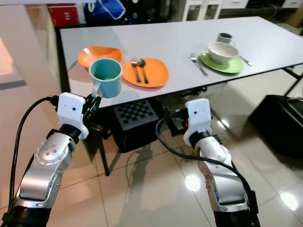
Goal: Setting the table
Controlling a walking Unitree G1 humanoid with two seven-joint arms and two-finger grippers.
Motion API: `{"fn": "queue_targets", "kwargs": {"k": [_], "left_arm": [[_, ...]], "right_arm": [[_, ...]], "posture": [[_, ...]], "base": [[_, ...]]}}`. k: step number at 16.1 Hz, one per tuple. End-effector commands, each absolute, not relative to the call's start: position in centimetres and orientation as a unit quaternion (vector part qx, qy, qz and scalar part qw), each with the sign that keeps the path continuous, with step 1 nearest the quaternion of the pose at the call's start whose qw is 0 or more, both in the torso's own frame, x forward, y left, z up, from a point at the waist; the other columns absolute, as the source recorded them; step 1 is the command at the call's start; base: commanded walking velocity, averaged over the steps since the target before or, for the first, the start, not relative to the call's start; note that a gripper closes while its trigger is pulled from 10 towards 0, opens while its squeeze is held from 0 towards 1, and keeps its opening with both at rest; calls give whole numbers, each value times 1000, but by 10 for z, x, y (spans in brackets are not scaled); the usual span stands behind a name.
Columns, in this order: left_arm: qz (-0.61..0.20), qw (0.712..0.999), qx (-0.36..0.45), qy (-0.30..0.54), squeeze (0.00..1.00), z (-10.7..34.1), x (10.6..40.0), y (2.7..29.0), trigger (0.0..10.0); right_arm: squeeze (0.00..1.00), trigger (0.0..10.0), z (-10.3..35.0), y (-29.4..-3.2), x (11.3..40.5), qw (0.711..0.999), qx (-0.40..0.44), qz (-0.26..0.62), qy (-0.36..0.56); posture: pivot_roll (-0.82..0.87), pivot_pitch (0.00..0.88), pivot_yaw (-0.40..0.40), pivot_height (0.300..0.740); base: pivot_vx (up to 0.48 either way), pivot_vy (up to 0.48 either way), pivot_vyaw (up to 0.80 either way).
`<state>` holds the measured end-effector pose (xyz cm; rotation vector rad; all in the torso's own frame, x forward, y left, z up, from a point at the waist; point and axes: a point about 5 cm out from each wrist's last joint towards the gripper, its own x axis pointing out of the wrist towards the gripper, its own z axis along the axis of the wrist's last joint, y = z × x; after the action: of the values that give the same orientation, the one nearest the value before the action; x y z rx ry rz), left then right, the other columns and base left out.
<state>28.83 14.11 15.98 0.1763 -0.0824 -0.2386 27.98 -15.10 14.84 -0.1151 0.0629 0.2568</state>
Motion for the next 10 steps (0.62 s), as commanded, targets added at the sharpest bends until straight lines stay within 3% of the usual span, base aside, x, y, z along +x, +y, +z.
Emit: {"fn": "queue_targets", "kwargs": {"k": [1,10], "left_arm": [[-122,988,84,-41,0,159,288,139,10000],[-141,986,83,-32,0,154,288,136,10000]], "right_arm": [[0,10000,151,-158,278,990,-71,121,29],[0,10000,149,-163,278,990,-76,116,32]], "posture": [[4,0,-44,740],[1,0,-35,740]], "base": [[379,0,0],[408,0,0]]}}
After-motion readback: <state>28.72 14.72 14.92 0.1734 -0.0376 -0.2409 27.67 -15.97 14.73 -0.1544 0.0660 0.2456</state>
